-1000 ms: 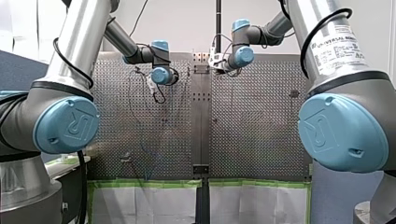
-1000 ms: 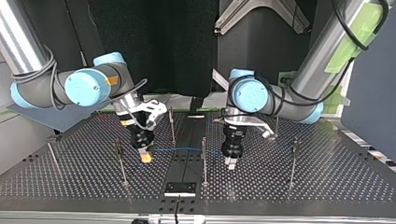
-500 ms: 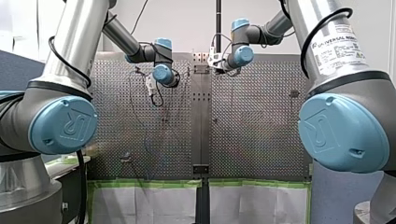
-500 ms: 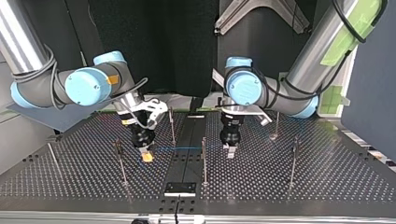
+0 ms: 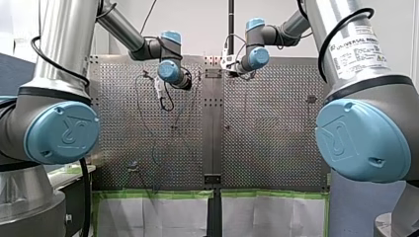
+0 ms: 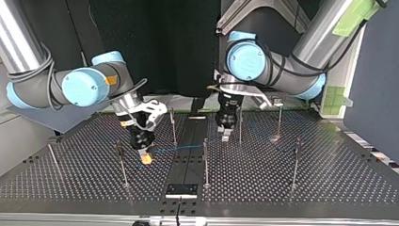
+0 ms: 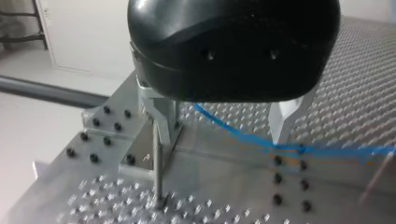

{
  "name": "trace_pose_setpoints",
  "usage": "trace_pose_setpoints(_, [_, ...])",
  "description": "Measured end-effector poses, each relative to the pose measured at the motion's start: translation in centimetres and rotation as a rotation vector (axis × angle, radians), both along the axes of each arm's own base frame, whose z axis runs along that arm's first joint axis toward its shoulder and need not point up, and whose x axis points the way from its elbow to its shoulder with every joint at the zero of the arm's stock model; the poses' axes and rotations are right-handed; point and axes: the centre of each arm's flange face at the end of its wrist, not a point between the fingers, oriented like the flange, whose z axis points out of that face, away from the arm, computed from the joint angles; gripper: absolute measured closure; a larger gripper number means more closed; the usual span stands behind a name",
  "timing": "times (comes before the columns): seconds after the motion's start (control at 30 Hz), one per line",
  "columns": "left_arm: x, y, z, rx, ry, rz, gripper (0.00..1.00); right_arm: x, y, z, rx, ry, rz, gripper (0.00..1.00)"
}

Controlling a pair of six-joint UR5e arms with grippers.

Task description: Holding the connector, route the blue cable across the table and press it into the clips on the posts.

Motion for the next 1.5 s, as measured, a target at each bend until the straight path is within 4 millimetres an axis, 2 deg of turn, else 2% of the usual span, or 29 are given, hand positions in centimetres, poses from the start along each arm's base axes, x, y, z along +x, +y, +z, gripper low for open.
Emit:
trace_pose_setpoints(0.13, [-2.0,0.2,0.2,0.003,0.017,0.004,0.0,-0.1,0.2,0.5,-0.003,-0.005,0.0,1.0])
trace_pose_setpoints(0.23, [-3.0,0.3,1.1,-0.005,0.0,0.01,0.0,-0.3,0.3,0.9,-0.006,-0.01,-0.001,1.0])
trace_pose_setpoints(0.47, [-5.5,-0.7,4.6,-0.019,-0.074,-0.041,0.0,-0.4,0.4,1.2,-0.005,-0.016,-0.002,1.0])
trace_pose_setpoints(0.7, [-7.3,-2.8,7.7,-0.05,-0.119,-0.059,0.0,-0.6,0.3,1.2,-0.001,-0.016,-0.008,1.0])
trace_pose_setpoints(0.97, [-7.8,-5.4,7.7,-0.009,-0.085,-0.06,0.0,-0.9,0.1,1.3,-0.002,-0.017,-0.013,1.0])
trace_pose_setpoints(1.4, [-8.7,-10.9,6.3,0.055,-0.004,-0.102,0.0,-1.1,-0.2,1.2,0.003,-0.019,-0.02,1.0])
trace_pose_setpoints(1.5, [-8.4,-11.7,6.0,0.063,0.008,-0.11,0.0,-1.1,-0.2,1.2,0.003,-0.019,-0.02,1.0])
